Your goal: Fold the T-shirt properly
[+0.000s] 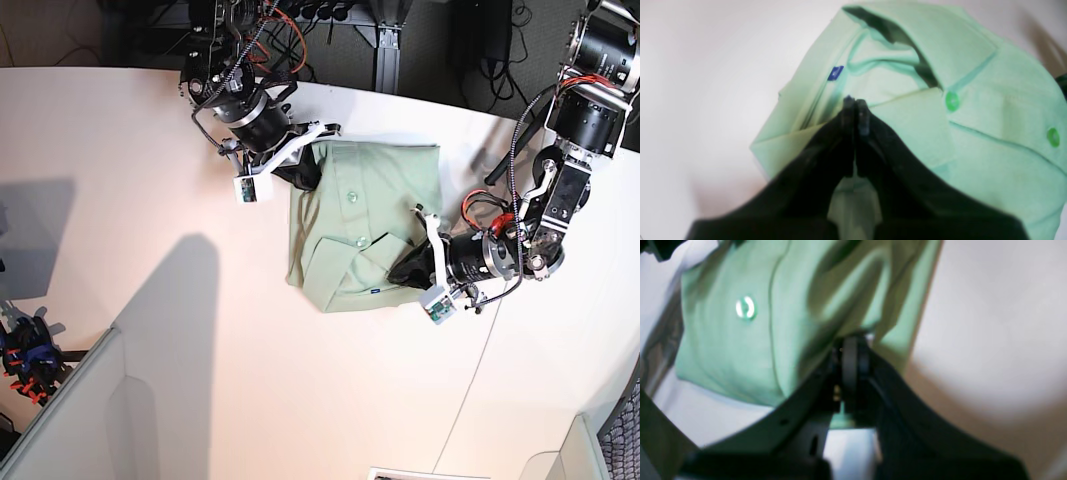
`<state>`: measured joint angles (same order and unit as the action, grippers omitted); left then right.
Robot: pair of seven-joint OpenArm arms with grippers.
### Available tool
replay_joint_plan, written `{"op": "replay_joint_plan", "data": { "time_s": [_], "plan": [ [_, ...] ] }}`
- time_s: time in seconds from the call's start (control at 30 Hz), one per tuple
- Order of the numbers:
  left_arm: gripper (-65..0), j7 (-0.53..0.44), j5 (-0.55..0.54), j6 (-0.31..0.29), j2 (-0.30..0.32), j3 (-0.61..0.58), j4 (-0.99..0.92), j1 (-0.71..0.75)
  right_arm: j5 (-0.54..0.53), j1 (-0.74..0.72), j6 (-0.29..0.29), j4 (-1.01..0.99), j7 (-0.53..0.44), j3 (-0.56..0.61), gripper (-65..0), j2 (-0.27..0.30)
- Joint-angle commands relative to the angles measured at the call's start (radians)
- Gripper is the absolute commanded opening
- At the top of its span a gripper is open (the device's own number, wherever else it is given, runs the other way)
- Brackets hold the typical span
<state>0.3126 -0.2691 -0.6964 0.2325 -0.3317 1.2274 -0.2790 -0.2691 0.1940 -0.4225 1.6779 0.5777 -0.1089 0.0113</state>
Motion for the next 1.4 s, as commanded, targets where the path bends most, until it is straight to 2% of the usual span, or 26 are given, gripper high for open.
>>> {"op": "replay_joint_plan", "data": {
  "time_s": [0.0, 0.1, 0.23, 0.43, 0.53, 0.67, 0.8, 0.9, 1.13, 1.27, 1.37],
  "plan": [
    [-65.0, -0.026, -0.014, -0.002, 0.003, 0.005, 0.015, -0.026, -0.015, -0.005, -0.002, 0.029, -0.016, -0.001, -65.0, 0.003],
    [-65.0, -0.024, -0.02, -0.002, 0.015, 0.006, 0.015, -0.026, -0.002, 0.003, -0.002, 0.062, -0.016, -0.004, -65.0, 0.003],
    [-65.0, -0.003, -0.085, -0.002, 0.049, 0.018, 0.049, -0.017, 0.03, 0.003, -0.001, 0.121, -0.016, -0.036, -65.0, 0.005],
    [-65.0, 0.135, -0.229, -0.002, 0.114, 0.087, 0.202, 0.051, 0.025, -0.002, -0.001, 0.157, -0.02, -0.171, -65.0, 0.011],
    [-65.0, 0.19, -0.316, -0.002, 0.15, 0.15, 0.297, 0.12, 0.013, 0.004, -0.001, 0.157, -0.015, -0.247, -65.0, 0.037],
    [-65.0, 0.244, -0.372, -0.002, 0.192, 0.267, 0.472, 0.275, -0.072, 0.046, -0.001, 0.158, 0.006, -0.335, -65.0, 0.105],
    [-65.0, 0.258, -0.407, -0.002, 0.246, 0.381, 0.592, 0.439, -0.121, 0.129, -0.002, 0.178, 0.01, -0.409, -65.0, 0.145],
    [-65.0, 0.284, -0.44, -0.002, 0.272, 0.476, 0.642, 0.558, -0.152, 0.215, -0.002, 0.215, 0.023, -0.461, -65.0, 0.153],
    [-65.0, 0.343, -0.508, -0.002, 0.28, 0.685, 0.743, 0.889, -0.237, 0.441, -0.002, 0.303, 0.044, -0.549, -65.0, 0.155],
    [-65.0, 0.346, -0.476, -0.002, 0.28, 0.711, 0.739, 1.074, -0.307, 0.556, -0.002, 0.304, 0.09, -0.549, -65.0, 0.154],
    [-65.0, 0.35, -0.443, -0.002, 0.28, 0.711, 0.715, 1.187, -0.318, 0.645, -0.002, 0.301, 0.093, -0.531, -65.0, 0.154]
  ]
}}
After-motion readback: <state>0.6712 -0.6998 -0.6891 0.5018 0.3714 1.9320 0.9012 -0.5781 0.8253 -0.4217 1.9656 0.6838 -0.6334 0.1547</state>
